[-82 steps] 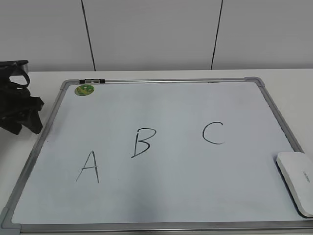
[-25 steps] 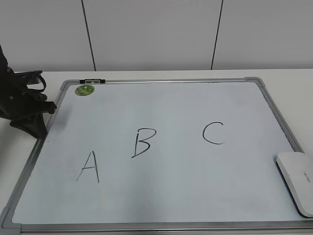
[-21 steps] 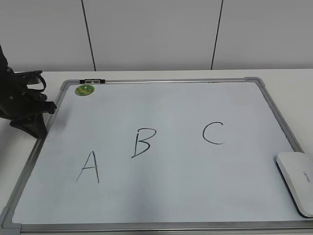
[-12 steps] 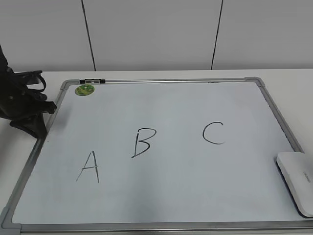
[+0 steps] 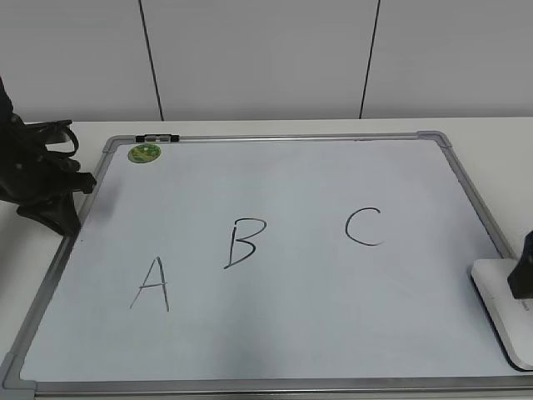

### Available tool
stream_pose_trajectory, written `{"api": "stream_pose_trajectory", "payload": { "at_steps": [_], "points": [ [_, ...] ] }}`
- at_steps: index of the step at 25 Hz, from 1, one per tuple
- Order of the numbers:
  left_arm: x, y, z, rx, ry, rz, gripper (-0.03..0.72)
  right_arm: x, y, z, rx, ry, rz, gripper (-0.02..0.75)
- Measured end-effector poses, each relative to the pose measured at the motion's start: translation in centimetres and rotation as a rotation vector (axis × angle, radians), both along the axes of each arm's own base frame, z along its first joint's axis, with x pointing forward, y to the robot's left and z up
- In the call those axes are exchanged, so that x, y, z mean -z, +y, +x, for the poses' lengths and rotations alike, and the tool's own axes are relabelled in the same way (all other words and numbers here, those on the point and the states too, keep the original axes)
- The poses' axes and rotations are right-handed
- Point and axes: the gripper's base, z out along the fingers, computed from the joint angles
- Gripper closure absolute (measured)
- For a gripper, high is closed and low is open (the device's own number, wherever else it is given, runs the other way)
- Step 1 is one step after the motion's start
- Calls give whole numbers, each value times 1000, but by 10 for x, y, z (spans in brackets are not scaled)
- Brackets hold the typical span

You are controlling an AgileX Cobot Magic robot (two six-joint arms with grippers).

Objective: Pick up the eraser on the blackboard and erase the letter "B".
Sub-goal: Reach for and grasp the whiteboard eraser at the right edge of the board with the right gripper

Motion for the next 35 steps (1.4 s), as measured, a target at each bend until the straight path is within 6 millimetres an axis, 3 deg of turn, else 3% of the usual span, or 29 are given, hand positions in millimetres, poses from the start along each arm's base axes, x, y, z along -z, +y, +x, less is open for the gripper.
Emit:
{"api": "stream_pose_trajectory", "payload": {
  "at_steps": [14, 24, 29, 35],
  "points": [
    [0, 0, 0, 0, 0, 0, 654, 56, -2, 34, 8, 137, -10, 66],
    [0, 0, 0, 0, 0, 0, 654, 73, -3, 42, 0, 152, -29, 83],
    [0, 0, 0, 0, 0, 0, 654, 75, -3, 42, 5, 156, -29, 188],
    [0, 0, 0, 0, 0, 0, 654, 68, -3, 46, 2, 188, -24, 197]
  ]
}}
